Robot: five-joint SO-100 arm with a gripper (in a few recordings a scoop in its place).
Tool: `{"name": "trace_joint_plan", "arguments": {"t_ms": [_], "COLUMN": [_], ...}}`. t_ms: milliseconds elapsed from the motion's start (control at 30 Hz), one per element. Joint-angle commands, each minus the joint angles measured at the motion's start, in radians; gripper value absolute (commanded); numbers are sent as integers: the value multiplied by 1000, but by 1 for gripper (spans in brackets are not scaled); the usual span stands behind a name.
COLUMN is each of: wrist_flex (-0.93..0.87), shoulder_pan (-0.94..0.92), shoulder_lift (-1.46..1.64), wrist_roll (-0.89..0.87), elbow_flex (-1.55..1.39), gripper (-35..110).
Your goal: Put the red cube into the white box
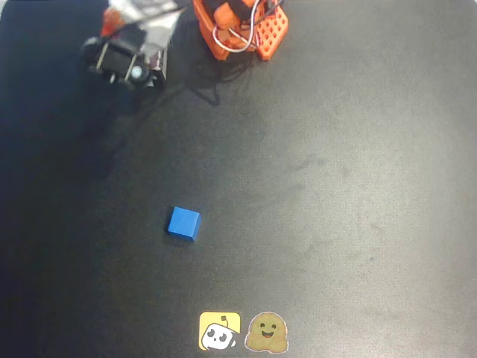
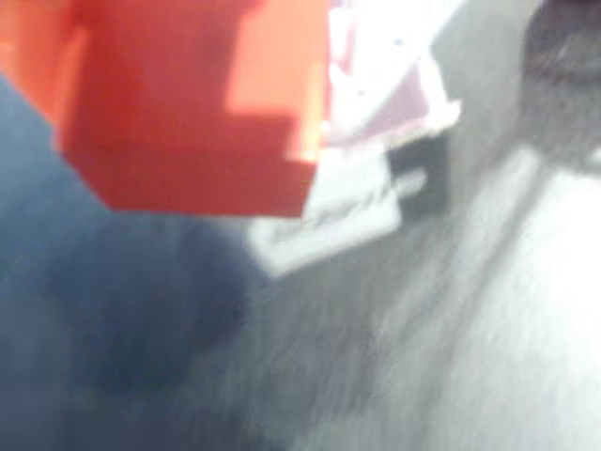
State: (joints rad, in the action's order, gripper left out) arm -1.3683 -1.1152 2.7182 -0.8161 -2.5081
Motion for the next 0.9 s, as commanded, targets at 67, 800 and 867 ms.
{"name": "trace_joint_plan", "arguments": {"t_ms": [67, 800, 867], "wrist_flex": [-54, -6, -11], "shoulder_pan": [-2, -160, -163], "shoulder_lift": [186, 245, 258], "wrist_roll": [0, 66, 67], "elbow_flex": [-51, -158, -161], "gripper": [0, 0, 0]}}
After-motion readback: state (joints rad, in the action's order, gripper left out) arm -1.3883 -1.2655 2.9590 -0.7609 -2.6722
